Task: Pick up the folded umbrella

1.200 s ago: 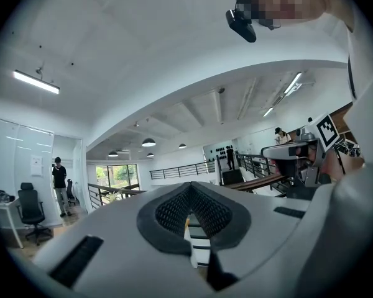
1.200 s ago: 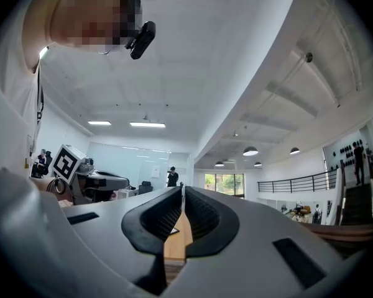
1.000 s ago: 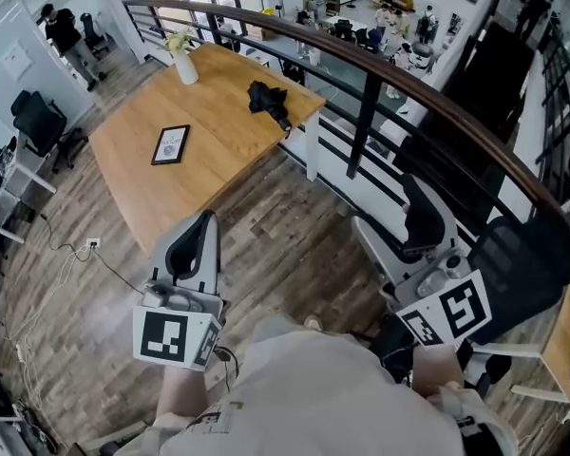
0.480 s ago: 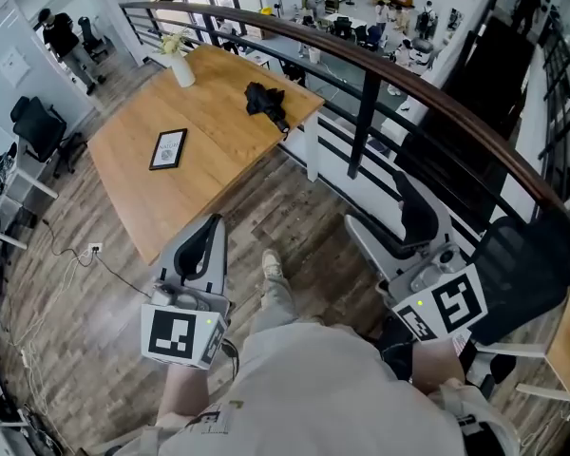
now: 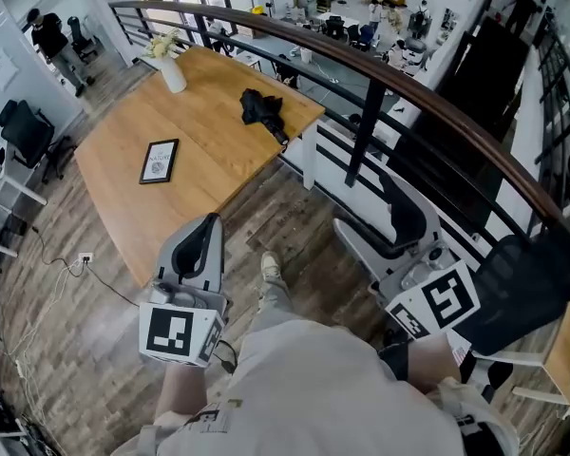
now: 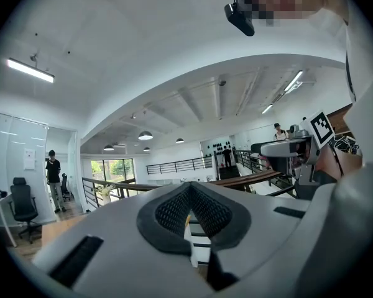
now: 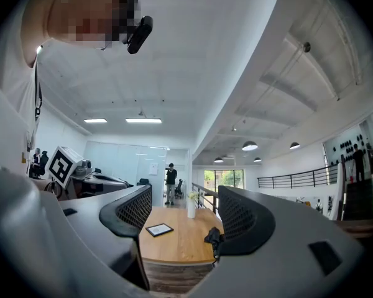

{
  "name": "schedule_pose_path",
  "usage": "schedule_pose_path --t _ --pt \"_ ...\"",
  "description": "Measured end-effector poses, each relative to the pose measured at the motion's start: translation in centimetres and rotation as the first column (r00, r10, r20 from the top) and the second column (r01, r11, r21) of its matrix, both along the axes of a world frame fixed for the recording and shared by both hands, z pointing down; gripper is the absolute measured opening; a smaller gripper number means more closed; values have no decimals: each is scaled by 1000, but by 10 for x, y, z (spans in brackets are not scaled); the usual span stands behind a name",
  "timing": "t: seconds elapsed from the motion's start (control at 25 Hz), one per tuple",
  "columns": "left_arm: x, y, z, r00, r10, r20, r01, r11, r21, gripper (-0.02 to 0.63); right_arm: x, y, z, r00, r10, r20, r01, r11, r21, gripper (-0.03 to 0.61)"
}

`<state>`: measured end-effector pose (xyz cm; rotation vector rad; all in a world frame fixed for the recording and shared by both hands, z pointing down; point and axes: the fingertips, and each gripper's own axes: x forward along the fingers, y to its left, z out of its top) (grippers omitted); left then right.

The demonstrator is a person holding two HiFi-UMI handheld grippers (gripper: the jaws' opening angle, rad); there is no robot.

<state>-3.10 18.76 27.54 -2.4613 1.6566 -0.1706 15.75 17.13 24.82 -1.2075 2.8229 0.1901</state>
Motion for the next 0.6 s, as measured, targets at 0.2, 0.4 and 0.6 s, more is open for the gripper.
schedule_pose_path --t 0.2,0.4,0.6 --pt "-30 -56 3 999 -13 -42 13 1000 -2 17 -34 -59 22 999 -16 -49 13 998 -61 339" --pt "-56 -126 8 999 3 -45 -4 999 -32 17 -63 -129 39 998 -9 -58 1 991 -135 339" --pt "-85 -191 6 998 28 -48 -32 996 -88 17 -98 -193 38 996 -11 -90 -6 982 -191 339"
